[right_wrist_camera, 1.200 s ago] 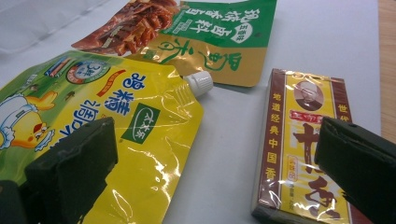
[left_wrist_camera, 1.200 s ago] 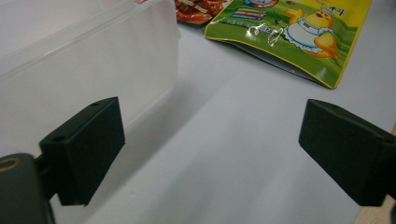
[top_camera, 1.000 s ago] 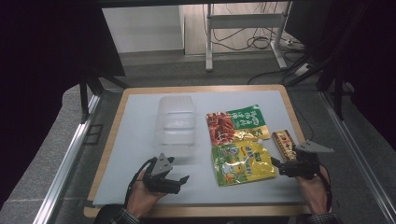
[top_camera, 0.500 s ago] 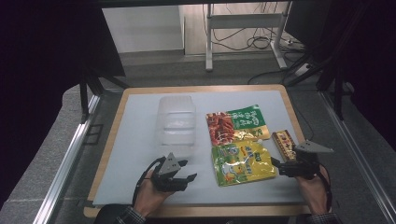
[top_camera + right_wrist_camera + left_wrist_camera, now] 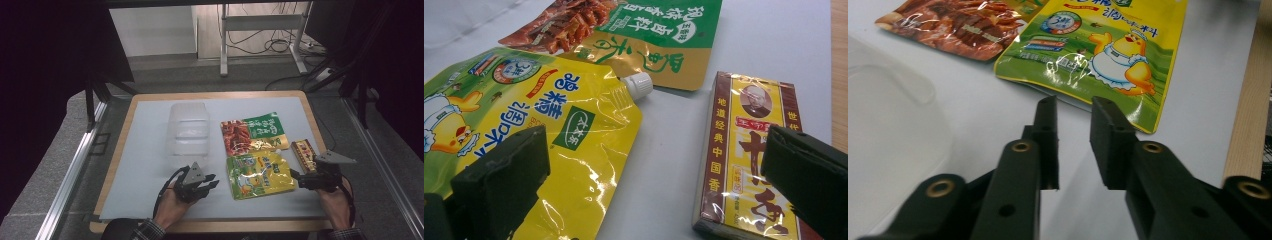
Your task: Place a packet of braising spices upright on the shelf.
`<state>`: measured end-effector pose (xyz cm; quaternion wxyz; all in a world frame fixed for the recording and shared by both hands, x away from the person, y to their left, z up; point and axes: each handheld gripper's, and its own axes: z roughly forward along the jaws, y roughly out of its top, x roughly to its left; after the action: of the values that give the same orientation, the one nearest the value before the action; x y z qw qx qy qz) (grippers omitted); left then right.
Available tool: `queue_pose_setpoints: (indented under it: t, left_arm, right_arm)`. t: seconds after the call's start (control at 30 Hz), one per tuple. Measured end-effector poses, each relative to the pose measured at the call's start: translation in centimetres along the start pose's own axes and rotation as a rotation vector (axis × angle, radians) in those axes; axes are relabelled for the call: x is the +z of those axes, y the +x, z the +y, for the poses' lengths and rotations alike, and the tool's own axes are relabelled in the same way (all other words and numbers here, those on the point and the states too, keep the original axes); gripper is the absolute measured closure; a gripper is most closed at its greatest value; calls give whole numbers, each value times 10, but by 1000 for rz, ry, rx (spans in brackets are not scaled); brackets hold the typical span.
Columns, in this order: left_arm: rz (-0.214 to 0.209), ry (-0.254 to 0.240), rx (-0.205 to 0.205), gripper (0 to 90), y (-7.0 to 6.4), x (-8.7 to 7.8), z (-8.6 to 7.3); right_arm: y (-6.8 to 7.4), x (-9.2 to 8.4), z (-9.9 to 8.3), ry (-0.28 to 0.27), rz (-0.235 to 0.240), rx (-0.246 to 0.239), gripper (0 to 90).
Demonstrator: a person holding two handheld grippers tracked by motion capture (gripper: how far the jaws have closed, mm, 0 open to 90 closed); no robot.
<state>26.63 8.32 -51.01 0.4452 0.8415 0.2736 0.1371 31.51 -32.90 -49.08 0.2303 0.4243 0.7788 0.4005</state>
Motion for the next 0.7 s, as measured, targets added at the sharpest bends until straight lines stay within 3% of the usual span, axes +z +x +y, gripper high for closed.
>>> queue_pose_setpoints:
  t: [0.27,0.7]
  left_arm:
    - [-16,9,13,869,-3,14,8]
    - [-42,19,14,897,3,40,22]
  right_arm:
    - [0,0,0,0,-5,-1,0]
    - [0,-1,0,2,-4,0,0]
